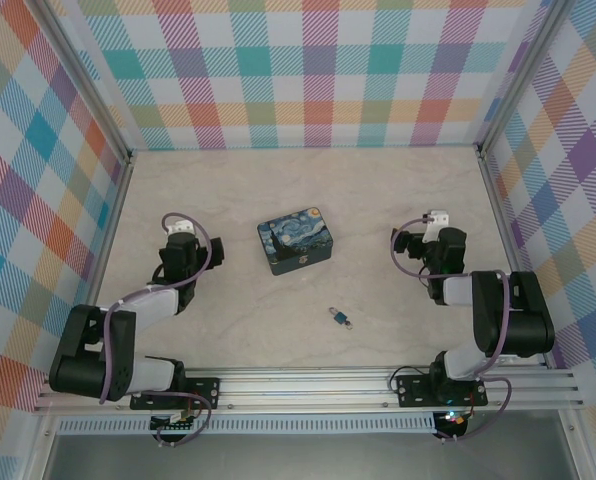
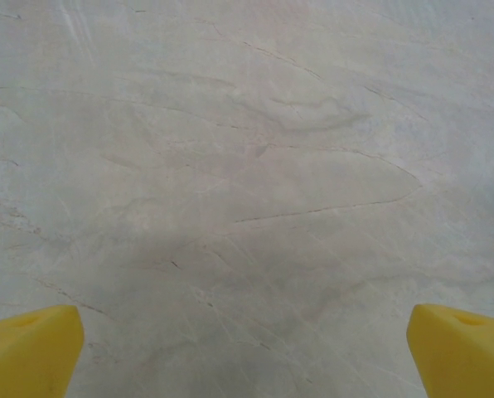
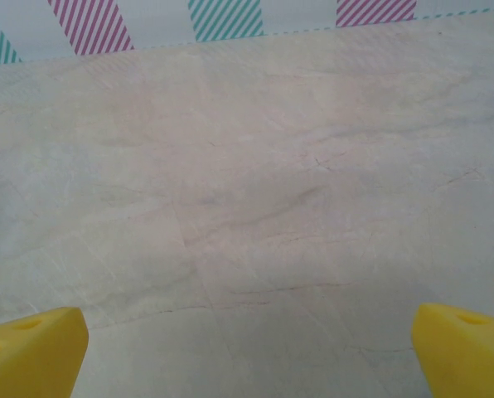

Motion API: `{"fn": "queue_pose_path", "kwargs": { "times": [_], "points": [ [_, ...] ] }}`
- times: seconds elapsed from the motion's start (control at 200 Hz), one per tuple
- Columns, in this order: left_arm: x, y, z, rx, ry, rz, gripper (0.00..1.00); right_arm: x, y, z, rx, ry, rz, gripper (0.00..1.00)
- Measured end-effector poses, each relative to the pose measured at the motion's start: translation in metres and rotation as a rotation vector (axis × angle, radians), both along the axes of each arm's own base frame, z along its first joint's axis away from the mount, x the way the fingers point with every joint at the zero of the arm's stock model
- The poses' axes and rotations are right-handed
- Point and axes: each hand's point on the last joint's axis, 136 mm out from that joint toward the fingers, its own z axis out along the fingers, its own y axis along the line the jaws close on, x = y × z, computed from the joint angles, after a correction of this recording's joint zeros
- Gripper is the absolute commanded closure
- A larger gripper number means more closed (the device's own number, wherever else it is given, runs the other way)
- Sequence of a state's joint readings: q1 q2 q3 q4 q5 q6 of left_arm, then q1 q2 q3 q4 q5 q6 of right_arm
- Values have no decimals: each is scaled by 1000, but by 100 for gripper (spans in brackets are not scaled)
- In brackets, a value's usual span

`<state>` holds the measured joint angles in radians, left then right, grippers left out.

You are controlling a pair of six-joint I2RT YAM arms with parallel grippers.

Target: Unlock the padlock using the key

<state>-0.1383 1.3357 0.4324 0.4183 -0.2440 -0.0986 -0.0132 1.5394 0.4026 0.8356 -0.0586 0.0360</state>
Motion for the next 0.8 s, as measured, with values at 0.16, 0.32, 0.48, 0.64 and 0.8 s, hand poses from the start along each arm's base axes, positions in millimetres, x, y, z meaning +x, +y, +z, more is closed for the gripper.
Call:
{"fn": "queue_pose_path", "kwargs": {
  "times": [0.16,0.32,0.48,0.64,0.8],
  "points": [
    [9,-2,1,23,-32,-22,0,-1,1,-2,2,7,6,0],
    [17,-2,10,44,-83,-37,0,-1,1,-2,2,8,6,0],
    [20,4,12,45,-169,-34,0,-1,1,-2,2,8,6,0],
    [11,9,-30,47,-77,-37,0,-1,1,-2,3,10,6,0],
    [28,5,-11,36,-129,-48,0,-1,1,-2,2,11,6,0]
  ]
}}
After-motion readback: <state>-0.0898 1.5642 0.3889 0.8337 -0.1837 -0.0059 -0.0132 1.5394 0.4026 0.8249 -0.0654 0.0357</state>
